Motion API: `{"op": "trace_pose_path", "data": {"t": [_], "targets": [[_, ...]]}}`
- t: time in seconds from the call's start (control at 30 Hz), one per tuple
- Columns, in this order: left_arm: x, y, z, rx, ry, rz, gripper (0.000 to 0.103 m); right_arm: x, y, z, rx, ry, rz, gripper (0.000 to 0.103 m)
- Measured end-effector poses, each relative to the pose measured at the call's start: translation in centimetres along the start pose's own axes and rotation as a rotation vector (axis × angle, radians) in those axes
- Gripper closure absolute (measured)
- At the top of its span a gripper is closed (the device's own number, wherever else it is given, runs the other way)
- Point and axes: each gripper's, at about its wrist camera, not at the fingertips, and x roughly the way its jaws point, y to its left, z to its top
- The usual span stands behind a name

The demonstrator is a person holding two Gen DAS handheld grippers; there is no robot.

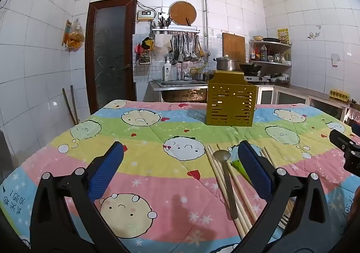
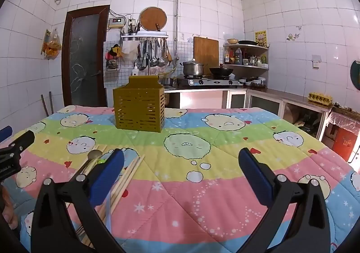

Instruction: Organize utensils

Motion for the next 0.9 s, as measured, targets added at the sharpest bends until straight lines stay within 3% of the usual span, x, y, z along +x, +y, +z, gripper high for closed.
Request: {"op": "trace_pose_path", "data": {"t": [0.9], "targets": [[0.0,0.2,0.1,-0.005,-0.001,-0.002,0.005,-0.6,-0.9,0.6,0.006,-0.008,-0.014,0.004]]}}
